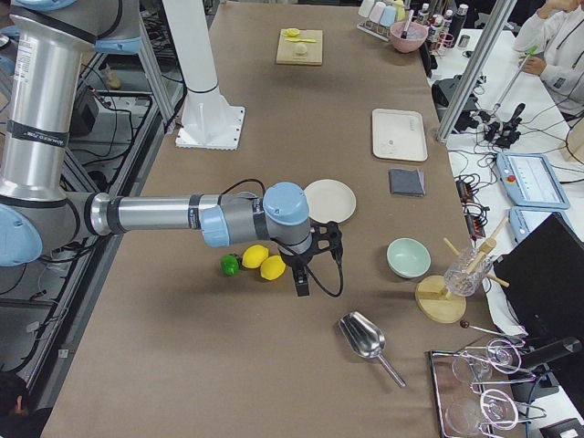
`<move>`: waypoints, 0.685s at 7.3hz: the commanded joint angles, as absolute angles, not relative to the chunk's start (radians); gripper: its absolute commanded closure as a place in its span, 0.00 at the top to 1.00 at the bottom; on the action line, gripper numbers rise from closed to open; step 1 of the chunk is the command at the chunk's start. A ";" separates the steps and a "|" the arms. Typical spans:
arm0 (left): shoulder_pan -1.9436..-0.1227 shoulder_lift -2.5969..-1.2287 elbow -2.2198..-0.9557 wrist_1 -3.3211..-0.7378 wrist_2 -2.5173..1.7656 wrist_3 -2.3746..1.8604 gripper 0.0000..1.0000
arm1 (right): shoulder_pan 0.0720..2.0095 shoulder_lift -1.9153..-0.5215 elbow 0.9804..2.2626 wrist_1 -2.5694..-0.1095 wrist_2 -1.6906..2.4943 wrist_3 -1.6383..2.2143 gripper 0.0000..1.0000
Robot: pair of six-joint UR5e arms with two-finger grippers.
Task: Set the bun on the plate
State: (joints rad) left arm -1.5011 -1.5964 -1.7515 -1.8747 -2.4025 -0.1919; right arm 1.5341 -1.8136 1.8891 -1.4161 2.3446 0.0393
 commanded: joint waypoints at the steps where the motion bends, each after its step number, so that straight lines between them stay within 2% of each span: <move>1: -1.499 -1.594 -1.741 -1.907 -2.407 -0.192 0.98 | 1.467 -1.757 1.887 -1.410 2.352 0.221 1.00; 5: -1.497 -1.580 -1.715 -1.962 -2.408 -0.193 0.98 | 1.185 -1.692 1.832 -1.141 2.282 0.631 1.00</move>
